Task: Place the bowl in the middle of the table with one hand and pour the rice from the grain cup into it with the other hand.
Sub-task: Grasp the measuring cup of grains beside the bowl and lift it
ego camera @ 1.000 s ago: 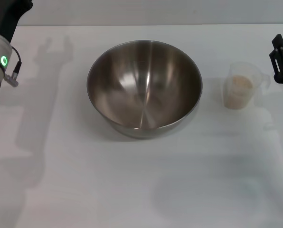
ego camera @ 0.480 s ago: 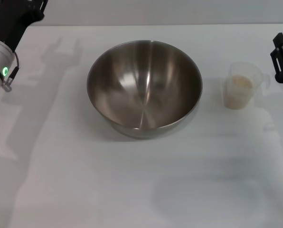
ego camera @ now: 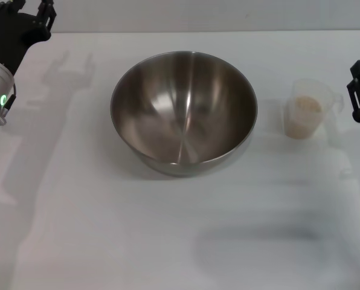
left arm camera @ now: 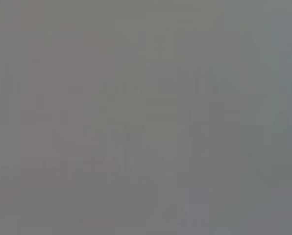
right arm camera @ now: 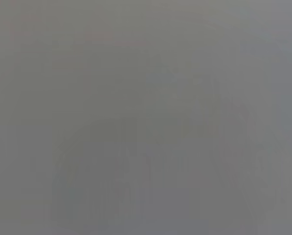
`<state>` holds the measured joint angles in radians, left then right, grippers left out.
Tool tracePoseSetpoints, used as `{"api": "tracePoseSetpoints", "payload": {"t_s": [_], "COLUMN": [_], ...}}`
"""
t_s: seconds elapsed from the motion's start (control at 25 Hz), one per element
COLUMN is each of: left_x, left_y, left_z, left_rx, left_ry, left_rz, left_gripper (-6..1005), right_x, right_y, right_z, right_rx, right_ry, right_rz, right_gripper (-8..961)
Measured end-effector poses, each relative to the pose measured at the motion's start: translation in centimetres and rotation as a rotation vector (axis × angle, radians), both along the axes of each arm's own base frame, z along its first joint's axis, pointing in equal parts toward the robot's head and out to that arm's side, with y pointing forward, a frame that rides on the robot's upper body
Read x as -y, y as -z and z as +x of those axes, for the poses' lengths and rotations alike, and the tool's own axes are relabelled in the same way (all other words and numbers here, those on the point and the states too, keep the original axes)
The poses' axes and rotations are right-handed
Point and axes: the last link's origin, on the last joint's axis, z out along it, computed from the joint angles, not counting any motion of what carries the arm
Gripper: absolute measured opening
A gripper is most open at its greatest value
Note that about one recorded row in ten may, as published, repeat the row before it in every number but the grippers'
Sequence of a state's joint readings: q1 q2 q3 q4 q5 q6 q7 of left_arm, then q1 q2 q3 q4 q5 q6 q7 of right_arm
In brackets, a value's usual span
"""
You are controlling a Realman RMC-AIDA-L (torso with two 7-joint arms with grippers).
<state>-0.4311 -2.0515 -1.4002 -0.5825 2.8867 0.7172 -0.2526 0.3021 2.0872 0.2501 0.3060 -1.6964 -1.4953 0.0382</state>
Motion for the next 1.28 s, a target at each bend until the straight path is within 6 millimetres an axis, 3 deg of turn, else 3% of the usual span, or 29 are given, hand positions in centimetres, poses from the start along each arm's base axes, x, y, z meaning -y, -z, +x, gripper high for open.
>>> {"api": "tracePoseSetpoints", "payload": {"t_s": [0.48, 1.28], "left_x": [0.3, 0.8], "left_y": [0.0, 0.0], "left_z": [-0.6, -0.8], "left_rx": [-0.008, -0.036], "left_ry": [-0.016, -0.015], "left_rz": [0.006, 0.016], "left_gripper": [527, 527], "right_x": [1.8, 1.7], "right_y": [0.7, 1.8], "right_z": [1.1, 2.2], "right_rx": [-0.044, -0.06], "right_ry": [0.079, 0.165], "right_rz": [-0.014, -0.081], "right_gripper": [546, 545]}}
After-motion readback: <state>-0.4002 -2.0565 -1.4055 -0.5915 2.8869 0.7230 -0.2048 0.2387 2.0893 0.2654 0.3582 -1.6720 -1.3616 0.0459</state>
